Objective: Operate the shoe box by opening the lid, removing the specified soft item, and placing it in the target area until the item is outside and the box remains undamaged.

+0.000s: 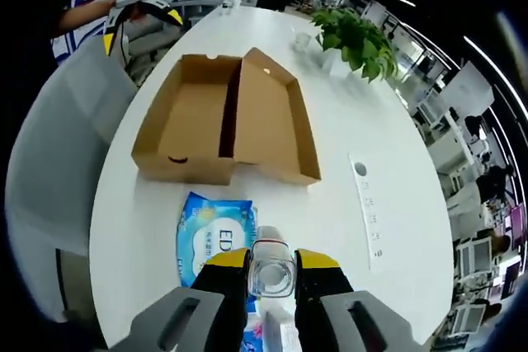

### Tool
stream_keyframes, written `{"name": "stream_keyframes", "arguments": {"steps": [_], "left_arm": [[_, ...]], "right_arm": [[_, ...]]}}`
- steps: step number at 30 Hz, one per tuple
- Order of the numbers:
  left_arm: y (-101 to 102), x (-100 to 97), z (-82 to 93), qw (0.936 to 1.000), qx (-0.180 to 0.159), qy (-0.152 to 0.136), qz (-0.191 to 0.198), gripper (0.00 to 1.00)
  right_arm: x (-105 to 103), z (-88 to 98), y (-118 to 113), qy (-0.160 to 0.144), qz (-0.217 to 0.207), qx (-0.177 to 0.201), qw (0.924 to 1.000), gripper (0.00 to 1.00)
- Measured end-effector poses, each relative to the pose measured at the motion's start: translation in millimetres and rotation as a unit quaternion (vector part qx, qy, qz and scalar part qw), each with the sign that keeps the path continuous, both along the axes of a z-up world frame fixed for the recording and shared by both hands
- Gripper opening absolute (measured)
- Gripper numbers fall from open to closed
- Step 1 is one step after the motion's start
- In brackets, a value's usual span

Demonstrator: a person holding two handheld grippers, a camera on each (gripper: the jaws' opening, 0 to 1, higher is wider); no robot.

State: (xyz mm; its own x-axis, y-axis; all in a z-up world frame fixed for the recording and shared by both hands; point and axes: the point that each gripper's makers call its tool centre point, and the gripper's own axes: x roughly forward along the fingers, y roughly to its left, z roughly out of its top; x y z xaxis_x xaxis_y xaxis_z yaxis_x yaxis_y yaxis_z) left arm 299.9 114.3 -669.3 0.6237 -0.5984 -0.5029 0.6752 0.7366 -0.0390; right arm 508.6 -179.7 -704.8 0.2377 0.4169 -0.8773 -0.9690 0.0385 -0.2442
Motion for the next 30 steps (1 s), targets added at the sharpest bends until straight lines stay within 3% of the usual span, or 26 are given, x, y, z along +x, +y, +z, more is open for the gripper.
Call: {"name": "stream_keyframes", "arguments": {"steps": [12, 30], "left_arm": [[13.5, -11.0, -2.1, 0.9996, 0.000, 0.002, 0.026, 1.00], [20.0, -17.3, -5.7, 0.9991, -0.001, 0.002, 0.043, 0.99]], "right_arm": [[18.5, -29.0, -8.9, 0.006, 0.023, -0.042, 0.9988, 0.17], [25.6, -58.8, -14.4, 0.028, 0.027, -0.078, 0.9962, 0.17]]}}
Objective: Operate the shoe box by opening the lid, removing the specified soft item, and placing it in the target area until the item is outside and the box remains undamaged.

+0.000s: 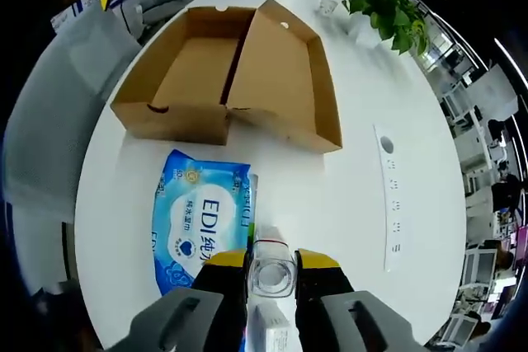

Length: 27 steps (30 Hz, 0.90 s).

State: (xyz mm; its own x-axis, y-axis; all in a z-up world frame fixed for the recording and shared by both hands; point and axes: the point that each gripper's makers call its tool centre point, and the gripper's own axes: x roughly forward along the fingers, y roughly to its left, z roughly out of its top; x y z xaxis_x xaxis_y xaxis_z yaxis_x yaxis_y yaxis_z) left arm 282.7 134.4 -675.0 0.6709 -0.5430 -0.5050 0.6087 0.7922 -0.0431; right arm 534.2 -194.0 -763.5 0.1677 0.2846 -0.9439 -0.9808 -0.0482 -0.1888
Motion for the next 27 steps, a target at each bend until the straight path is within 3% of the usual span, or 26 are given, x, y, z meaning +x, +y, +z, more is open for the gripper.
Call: {"name": "stream_keyframes", "arguments": {"steps": [7, 27], "left_arm": [[-0.5, -0.5, -3.4, 1.0000, -0.002, 0.004, 0.002, 0.98], [-5.7, -2.6, -7.8, 0.9999, -0.007, 0.010, 0.001, 0.97]], "right_arm": [[0.7, -6.6, -4.4, 0.006, 0.003, -0.011, 0.9999, 0.17], [7.4, 2.0, -2.9, 0.005, 0.004, -0.010, 0.9999, 0.18]]}}
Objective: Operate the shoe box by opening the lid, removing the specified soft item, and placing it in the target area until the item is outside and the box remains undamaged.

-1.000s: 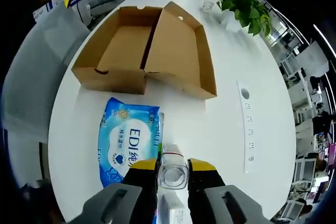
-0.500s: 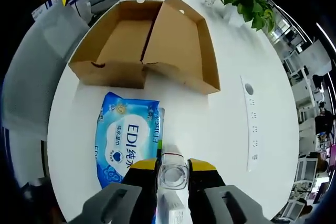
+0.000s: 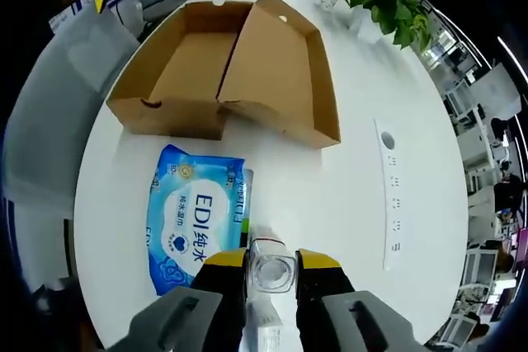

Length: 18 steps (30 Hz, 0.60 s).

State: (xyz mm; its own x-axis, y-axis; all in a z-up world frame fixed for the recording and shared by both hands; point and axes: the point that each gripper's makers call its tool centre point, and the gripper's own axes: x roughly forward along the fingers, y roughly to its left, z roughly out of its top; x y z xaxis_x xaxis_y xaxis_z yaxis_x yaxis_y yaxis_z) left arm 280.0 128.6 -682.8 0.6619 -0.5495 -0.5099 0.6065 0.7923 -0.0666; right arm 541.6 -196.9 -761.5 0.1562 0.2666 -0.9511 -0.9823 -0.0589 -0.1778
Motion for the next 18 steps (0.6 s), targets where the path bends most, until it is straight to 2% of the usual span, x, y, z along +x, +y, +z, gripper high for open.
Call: {"name": "stream_keyframes", "arguments": {"steps": [18], "left_arm": [[2.6, -2.1, -2.2, 1.0000, 0.000, 0.005, 0.002, 0.96]], "right_arm": [[3.7, 15.4, 4.8, -0.011, 0.017, 0.003, 0.9998, 0.16]]}}
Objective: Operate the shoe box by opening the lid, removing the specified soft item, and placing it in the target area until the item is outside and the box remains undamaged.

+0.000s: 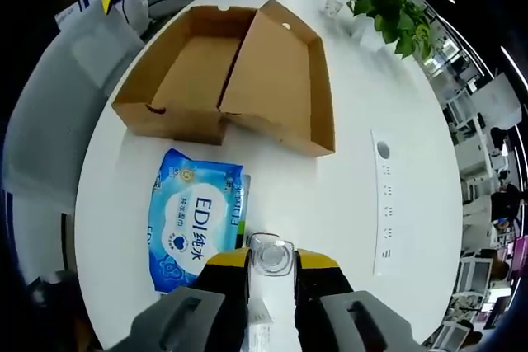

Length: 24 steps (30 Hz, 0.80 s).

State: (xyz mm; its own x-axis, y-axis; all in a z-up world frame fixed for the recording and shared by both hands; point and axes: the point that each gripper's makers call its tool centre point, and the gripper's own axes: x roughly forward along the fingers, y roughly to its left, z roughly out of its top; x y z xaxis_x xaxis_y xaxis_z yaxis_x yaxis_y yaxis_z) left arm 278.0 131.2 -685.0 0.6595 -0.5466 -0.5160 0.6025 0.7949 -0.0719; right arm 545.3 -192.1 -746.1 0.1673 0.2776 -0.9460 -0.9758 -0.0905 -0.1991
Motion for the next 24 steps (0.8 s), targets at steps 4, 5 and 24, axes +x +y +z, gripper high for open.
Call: {"name": "stream_keyframes", "arguments": {"steps": [4, 5, 24], "left_arm": [[1.2, 0.6, 0.2, 1.0000, -0.002, 0.001, 0.003, 0.96], [1.3, 0.9, 0.5, 1.0000, -0.003, 0.001, 0.004, 0.96], [18.0, 14.2, -7.1, 0.9994, 0.007, 0.004, 0.035, 0.86]], "right_arm": [[-0.5, 2.0, 0.1, 0.000, 0.000, -0.002, 1.0000, 0.16], [-0.6, 1.4, -0.4, 0.000, 0.001, -0.003, 1.0000, 0.16], [-0.1, 13.7, -1.0, -0.010, -0.017, 0.006, 0.9998, 0.18]]}}
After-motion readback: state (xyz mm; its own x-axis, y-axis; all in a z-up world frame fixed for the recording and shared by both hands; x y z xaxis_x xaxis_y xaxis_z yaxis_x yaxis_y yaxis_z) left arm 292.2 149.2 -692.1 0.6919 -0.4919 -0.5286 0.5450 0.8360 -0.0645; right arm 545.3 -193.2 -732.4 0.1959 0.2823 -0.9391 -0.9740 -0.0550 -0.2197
